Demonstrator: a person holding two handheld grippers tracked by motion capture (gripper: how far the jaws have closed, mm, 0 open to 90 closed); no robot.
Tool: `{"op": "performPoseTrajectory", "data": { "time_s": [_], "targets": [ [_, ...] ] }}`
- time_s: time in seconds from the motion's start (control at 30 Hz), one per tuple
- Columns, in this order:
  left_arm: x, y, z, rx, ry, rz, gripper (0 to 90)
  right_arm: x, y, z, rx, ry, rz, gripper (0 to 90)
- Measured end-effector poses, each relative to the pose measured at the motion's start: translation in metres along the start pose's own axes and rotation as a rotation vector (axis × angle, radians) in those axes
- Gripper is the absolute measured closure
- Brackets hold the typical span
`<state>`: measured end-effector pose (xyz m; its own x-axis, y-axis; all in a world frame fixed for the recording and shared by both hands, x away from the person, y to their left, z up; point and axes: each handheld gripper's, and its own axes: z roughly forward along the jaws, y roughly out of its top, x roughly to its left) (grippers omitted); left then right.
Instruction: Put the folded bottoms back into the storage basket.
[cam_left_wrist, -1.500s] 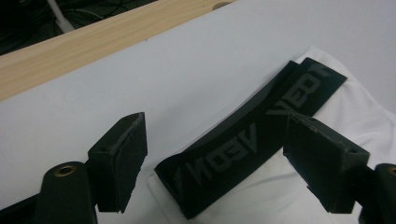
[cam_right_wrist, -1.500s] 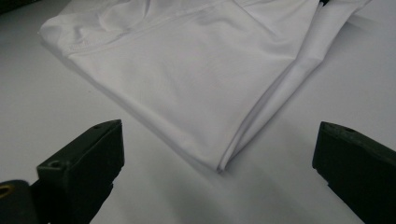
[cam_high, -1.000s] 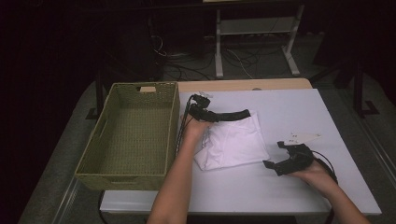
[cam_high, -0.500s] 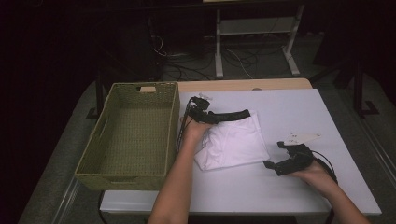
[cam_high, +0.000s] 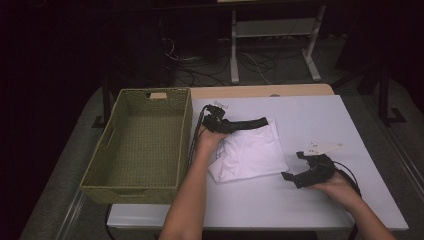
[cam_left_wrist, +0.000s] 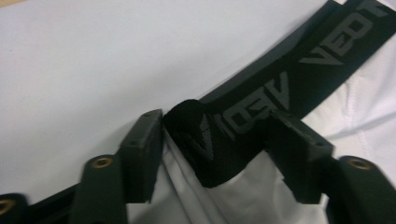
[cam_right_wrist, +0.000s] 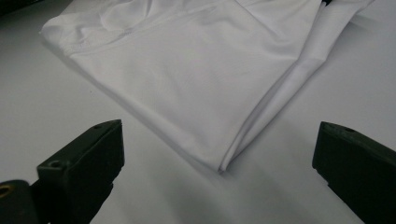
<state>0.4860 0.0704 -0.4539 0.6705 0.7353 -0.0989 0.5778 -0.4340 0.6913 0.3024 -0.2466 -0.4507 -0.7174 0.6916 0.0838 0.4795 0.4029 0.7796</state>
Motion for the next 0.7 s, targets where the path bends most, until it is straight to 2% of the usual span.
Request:
{"op": "performPoseTrajectory", "data": {
  "time_s": [0.13, 0.37, 0.6, 0.7],
  "targets": [
    [-0.0015, 0.0006, -0.0003, 0.003, -0.013, 0.007, 49.1, 0.0, 0.0001, 0.0003, 0.0, 0.0, 0.0, 1.9],
    [-0.0031, 0.0009, -0.0007, 0.008, -0.057, -0.008, 64.1, 0.0006, 0.0002, 0.0007, 0.0, 0.001, -0.002, 1.9],
    [-0.0043, 0.0011, -0.0008, 0.012, -0.066, -0.035, 71.2, 0.0, 0.0006, 0.0009, 0.0, 0.001, 0.003, 1.9],
    [-0.0046, 0.0007, -0.0009, 0.011, -0.065, -0.037, 71.6, -0.0003, 0.001, 0.001, 0.002, 0.011, 0.007, 5.5]
  ]
}}
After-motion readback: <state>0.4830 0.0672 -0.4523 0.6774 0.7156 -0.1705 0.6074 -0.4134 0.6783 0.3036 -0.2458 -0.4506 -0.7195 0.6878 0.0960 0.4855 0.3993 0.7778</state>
